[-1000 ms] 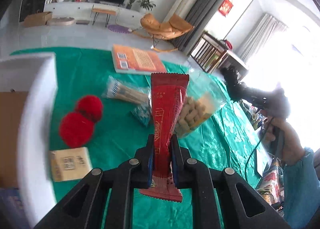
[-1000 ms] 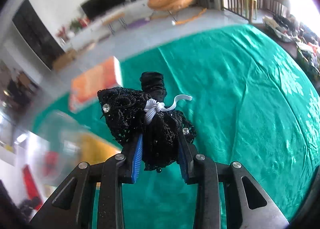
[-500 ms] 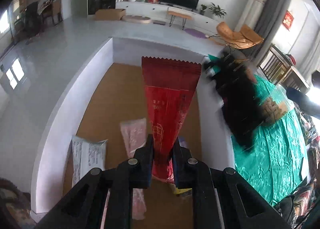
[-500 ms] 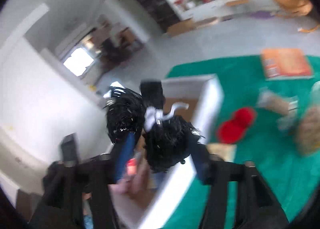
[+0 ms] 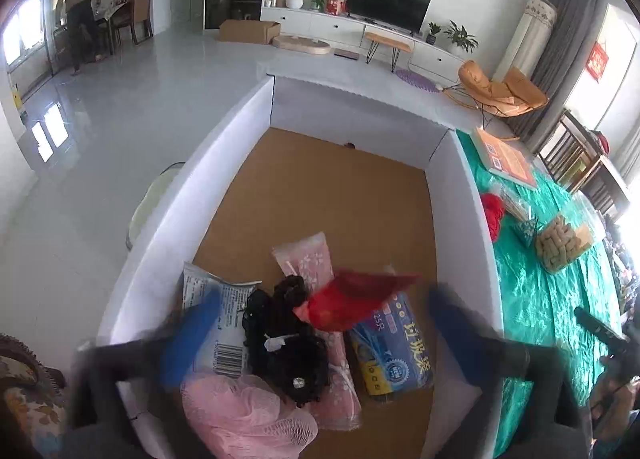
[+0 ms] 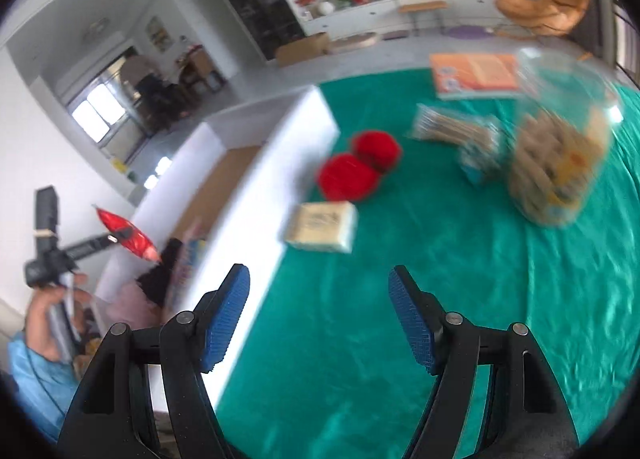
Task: Organize soft objects
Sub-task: 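Open both tools to drop the lace item and snack packet into the box, then return both tools over the table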
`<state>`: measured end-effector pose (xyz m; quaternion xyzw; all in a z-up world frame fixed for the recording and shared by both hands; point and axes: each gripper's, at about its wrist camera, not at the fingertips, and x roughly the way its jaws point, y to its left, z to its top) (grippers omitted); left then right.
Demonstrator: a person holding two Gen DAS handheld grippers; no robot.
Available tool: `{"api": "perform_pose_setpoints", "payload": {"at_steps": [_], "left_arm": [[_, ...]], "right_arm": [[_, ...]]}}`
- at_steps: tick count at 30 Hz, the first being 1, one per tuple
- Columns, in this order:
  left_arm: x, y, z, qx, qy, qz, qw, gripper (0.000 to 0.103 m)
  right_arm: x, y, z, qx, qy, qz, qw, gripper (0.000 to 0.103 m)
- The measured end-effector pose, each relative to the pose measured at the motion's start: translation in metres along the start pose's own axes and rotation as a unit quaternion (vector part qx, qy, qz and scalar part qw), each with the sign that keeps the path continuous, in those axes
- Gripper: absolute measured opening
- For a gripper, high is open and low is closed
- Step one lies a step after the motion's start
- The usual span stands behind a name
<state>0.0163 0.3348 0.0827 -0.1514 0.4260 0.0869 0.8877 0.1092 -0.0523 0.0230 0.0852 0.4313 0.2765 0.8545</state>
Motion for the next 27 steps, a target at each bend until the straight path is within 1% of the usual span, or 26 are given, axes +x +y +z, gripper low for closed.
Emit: {"api": "perform_pose_setpoints", "payload": {"at_steps": [2,4,6,7,9,12,13,14,16,18,19,21,23,24,26,27], "left_arm": [[-0.005,-0.001,0.002,0.006,-0.008,0.009,0.9999,0.103],[-0.015,-0.003,0.006,0.006,-0.027,0.015,0.9995,0.103],[-0.027,-0.011,0.008,0.006,-0.061,0.02,0.9979,0.103],[-0.033,-0.016,0.01,0.007,-0.073,0.018,0.9972,0.103],[-0.045,-0.029,0.013,0.019,-0.1,0.003,0.9948,0.103],[-0.057,-0.064,0.012,0.059,-0.123,-0.028,0.9902,0.103],[-0.059,-0.077,0.009,0.071,-0.127,-0.045,0.9884,0.103],[-0.06,-0.091,0.006,0.086,-0.128,-0.061,0.9862,0.103],[-0.06,-0.121,-0.004,0.115,-0.122,-0.099,0.9809,0.103],[-0.056,-0.154,-0.018,0.144,-0.106,-0.14,0.9738,0.103],[-0.054,-0.169,-0.026,0.156,-0.096,-0.157,0.9705,0.103],[-0.044,-0.204,-0.045,0.192,-0.062,-0.194,0.9602,0.103],[-0.03,-0.236,-0.068,0.223,-0.028,-0.214,0.9506,0.103],[-0.019,-0.252,-0.082,0.237,-0.009,-0.221,0.946,0.103],[0.0,-0.278,-0.107,0.265,0.021,-0.224,0.9376,0.103],[0.013,-0.287,-0.119,0.277,0.032,-0.218,0.9355,0.103]], "right_arm": [[-0.003,-0.025,-0.019,0.021,-0.013,-0.017,1.0,0.075],[-0.011,-0.04,-0.033,0.036,-0.031,-0.035,0.998,0.075],[-0.019,-0.051,-0.045,0.036,-0.06,-0.072,0.995,0.075],[-0.025,-0.056,-0.051,0.033,-0.076,-0.1,0.992,0.075],[-0.029,-0.066,-0.06,0.03,-0.092,-0.148,0.984,0.075],[-0.022,-0.081,-0.077,0.015,-0.089,-0.212,0.973,0.075],[-0.02,-0.086,-0.084,0.012,-0.085,-0.227,0.97,0.075],[-0.019,-0.092,-0.087,0.022,-0.077,-0.232,0.969,0.075],[-0.019,-0.1,-0.085,0.037,-0.075,-0.23,0.97,0.075],[-0.018,-0.108,-0.086,0.044,-0.075,-0.25,0.964,0.075],[-0.018,-0.113,-0.086,0.05,-0.07,-0.258,0.962,0.075],[-0.015,-0.124,-0.088,0.071,-0.058,-0.267,0.959,0.075],[-0.013,-0.135,-0.089,0.09,-0.051,-0.274,0.956,0.075],[-0.016,-0.137,-0.089,0.096,-0.057,-0.275,0.955,0.075],[-0.019,-0.141,-0.09,0.105,-0.062,-0.273,0.954,0.075],[-0.019,-0.142,-0.09,0.107,-0.064,-0.271,0.954,0.075]]}}
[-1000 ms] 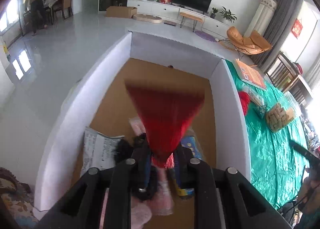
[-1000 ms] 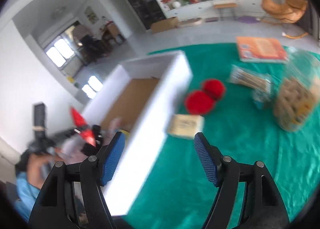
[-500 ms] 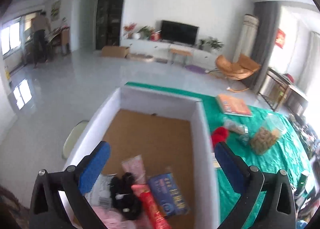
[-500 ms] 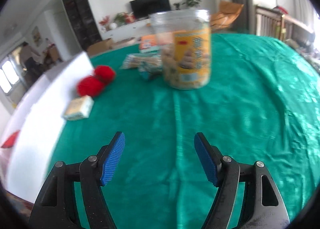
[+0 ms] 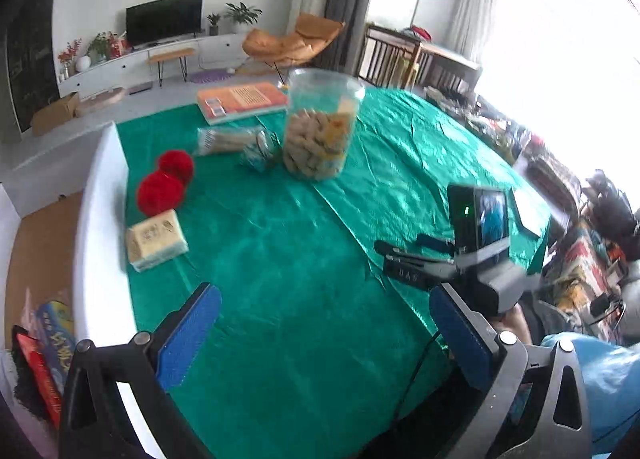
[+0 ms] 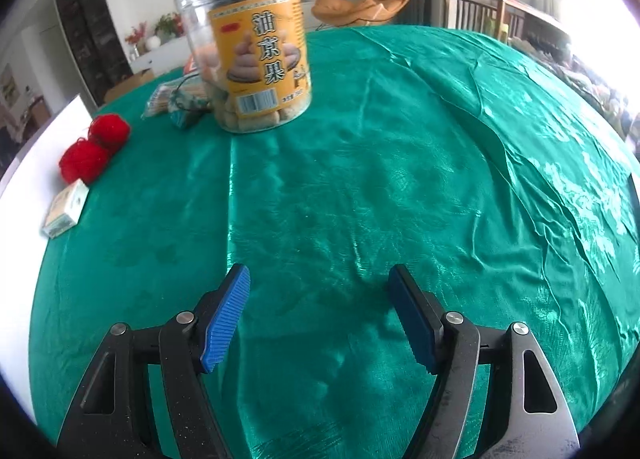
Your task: Organize soft objects
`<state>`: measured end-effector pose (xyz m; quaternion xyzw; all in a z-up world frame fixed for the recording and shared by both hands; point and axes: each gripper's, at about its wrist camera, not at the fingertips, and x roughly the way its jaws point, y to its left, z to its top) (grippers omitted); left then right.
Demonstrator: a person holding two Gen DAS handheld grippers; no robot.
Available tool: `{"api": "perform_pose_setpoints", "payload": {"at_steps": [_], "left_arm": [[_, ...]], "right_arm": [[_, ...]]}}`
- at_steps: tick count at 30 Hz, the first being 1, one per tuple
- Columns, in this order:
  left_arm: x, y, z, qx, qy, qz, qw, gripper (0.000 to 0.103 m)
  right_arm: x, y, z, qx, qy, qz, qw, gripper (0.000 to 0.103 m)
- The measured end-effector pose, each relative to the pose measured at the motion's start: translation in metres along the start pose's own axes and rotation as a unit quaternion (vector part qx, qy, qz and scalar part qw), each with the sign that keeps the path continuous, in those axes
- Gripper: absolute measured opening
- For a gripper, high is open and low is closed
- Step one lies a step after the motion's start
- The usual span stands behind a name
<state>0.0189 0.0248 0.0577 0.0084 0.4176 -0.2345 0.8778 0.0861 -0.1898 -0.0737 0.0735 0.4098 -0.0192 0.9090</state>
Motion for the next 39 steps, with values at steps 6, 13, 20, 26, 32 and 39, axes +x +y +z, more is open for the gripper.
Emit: {"api": "perform_pose_setpoints", "payload": {"at_steps": [6,13,20,26,32,39], "left_arm": [[0.08,-0.011,-0.028,0.014,0.044,0.044,0.9979,0.103],[0.131,0.0,-0.034,0.032,0.044,0.08,0.9953,0.103],[0.139,0.004,-0.04,0.028,0.043,0.079,0.9956,0.103],[0.139,0.005,-0.04,0.025,0.04,0.079,0.9957,0.103],[0.138,0.005,-0.041,0.025,0.039,0.08,0.9957,0.103],[0.137,0.004,-0.041,0.024,0.038,0.082,0.9956,0.103]], "right_arm": [[0.002,0.006,-0.002,-0.009,-0.005,-0.005,1.0,0.08],[0.005,0.019,-0.004,-0.038,0.004,-0.033,0.999,0.082],[0.005,0.021,-0.004,-0.041,0.006,-0.033,0.999,0.084],[0.005,0.023,-0.005,-0.044,0.007,-0.035,0.998,0.085],[0.004,0.022,-0.005,-0.044,0.008,-0.035,0.998,0.085],[0.004,0.022,-0.005,-0.044,0.008,-0.035,0.998,0.085]]}}
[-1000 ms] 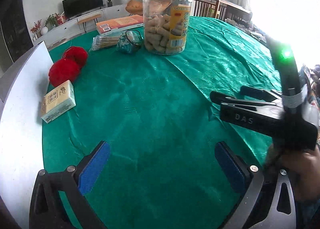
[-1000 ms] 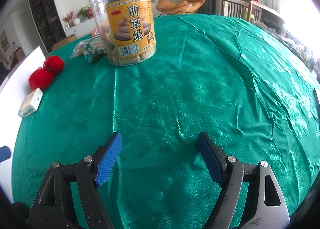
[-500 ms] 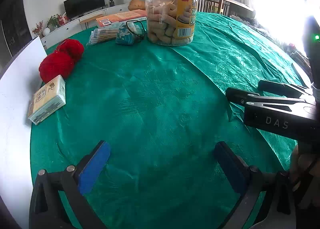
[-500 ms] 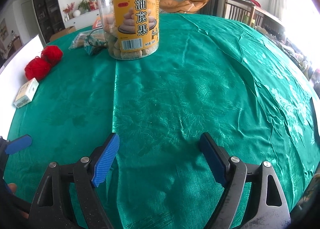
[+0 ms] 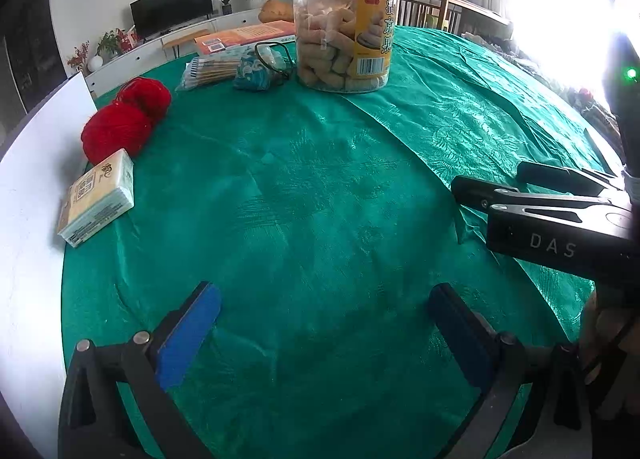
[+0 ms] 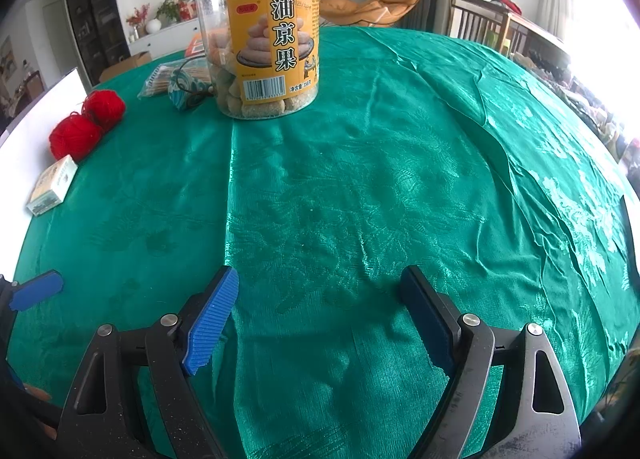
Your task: Organize soft objects
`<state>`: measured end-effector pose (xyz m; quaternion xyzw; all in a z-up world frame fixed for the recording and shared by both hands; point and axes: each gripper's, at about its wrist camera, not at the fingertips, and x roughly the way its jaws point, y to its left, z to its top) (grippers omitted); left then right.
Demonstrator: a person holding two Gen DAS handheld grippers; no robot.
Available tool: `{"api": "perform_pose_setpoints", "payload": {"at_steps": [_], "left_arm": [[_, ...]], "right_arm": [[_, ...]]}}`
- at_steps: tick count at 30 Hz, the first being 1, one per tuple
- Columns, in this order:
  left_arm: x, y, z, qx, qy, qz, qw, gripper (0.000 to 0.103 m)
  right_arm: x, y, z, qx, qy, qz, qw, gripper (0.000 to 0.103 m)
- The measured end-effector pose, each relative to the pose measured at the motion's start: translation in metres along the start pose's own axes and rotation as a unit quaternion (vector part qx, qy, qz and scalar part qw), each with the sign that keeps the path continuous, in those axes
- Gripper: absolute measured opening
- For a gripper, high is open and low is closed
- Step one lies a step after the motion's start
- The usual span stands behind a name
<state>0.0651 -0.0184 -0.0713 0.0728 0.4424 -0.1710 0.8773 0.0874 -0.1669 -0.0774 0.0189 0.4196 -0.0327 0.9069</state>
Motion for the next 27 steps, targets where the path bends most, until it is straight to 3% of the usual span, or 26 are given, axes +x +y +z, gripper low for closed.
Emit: {"api": "perform_pose_setpoints", "payload": {"at_steps": [27], "left_arm": [[-0.0005,0.0007,-0.0009,0.0,-0.001,0.001,1.0,0.103]], "right_arm": [[-0.0002,0.0,-0.0001,-0.002,0.001,0.001,1.0,0.087]]}}
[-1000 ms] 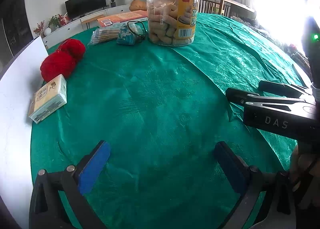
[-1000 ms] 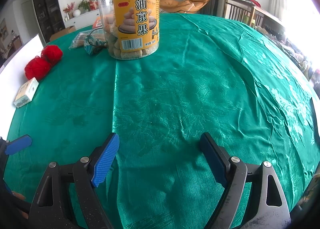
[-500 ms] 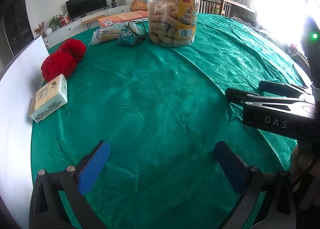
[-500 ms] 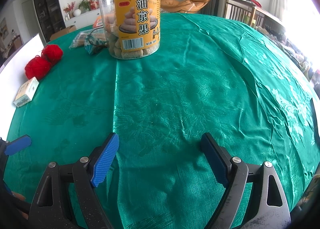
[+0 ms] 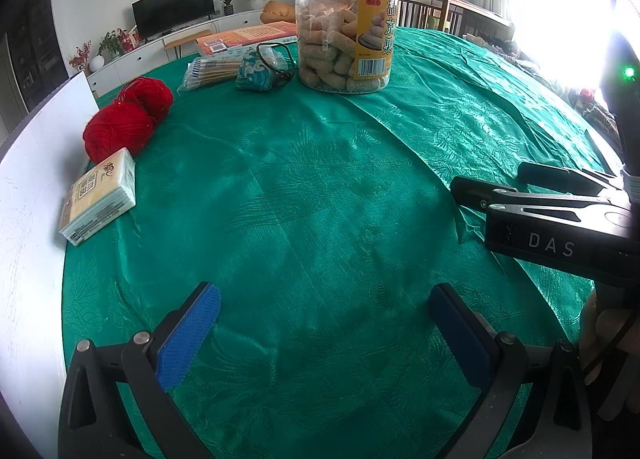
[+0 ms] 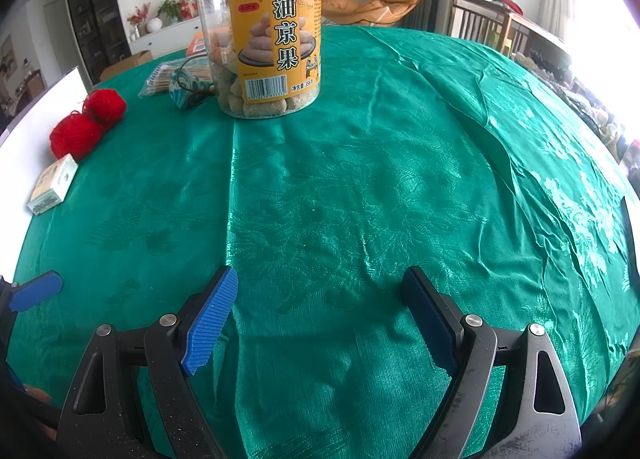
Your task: Organize soft objects
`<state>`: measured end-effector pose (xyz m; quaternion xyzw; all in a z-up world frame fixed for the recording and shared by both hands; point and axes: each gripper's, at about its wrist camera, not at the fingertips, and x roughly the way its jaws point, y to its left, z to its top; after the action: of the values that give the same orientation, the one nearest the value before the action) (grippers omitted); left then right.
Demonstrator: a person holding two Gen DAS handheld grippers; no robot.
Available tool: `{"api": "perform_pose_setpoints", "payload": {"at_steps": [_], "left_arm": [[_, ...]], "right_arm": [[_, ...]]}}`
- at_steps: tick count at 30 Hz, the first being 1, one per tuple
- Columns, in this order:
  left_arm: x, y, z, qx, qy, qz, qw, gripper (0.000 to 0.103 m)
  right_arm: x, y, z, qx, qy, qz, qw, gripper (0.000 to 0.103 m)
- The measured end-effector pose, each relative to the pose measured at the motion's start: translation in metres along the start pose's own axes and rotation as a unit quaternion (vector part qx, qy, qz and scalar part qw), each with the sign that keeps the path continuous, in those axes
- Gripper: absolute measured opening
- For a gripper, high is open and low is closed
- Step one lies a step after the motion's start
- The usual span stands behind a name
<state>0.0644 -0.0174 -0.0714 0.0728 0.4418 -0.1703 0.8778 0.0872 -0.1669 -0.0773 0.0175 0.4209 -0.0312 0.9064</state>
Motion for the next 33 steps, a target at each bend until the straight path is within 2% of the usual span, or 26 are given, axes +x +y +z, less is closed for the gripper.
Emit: {"api": "perform_pose_setpoints", "payload": {"at_steps": [19,21,24,26,28,31,32,33], "left_arm": [[0.0,0.0,0.0,0.001,0.001,0.0,1.0,0.103],[0.001,0.001,0.003,0.006,0.012,-0.003,0.9999,0.103],[0.003,0.004,0.013,-0.001,0.053,-0.016,0.9985,0.103],[-0.006,0.013,0.029,-0.018,0.048,-0.043,0.9977,0.103],[-0.022,0.024,0.053,-0.024,0.023,-0.025,0.9992,0.103],[-0.04,0.055,0.107,-0.037,-0.013,0.011,0.9992,0.103],[-0.039,0.069,0.126,-0.054,-0.004,0.006,0.9985,0.103],[-0.032,0.086,0.146,-0.079,0.017,-0.014,0.9966,0.103]], "right_arm": [[0.0,0.0,0.0,0.0,0.0,0.0,1.0,0.087],[0.0,0.0,0.0,0.0,0.0,0.0,1.0,0.087],[0.0,0.0,0.0,-0.001,0.0,0.0,1.0,0.087],[-0.001,0.0,0.0,-0.001,0.0,0.0,1.0,0.087],[-0.001,0.0,0.0,-0.001,0.0,0.0,1.0,0.087],[-0.001,0.0,0.0,-0.001,0.0,0.0,1.0,0.087],[-0.001,0.0,0.0,-0.001,0.0,0.0,1.0,0.087],[-0.001,0.0,0.0,-0.001,0.0,0.0,1.0,0.087]]}}
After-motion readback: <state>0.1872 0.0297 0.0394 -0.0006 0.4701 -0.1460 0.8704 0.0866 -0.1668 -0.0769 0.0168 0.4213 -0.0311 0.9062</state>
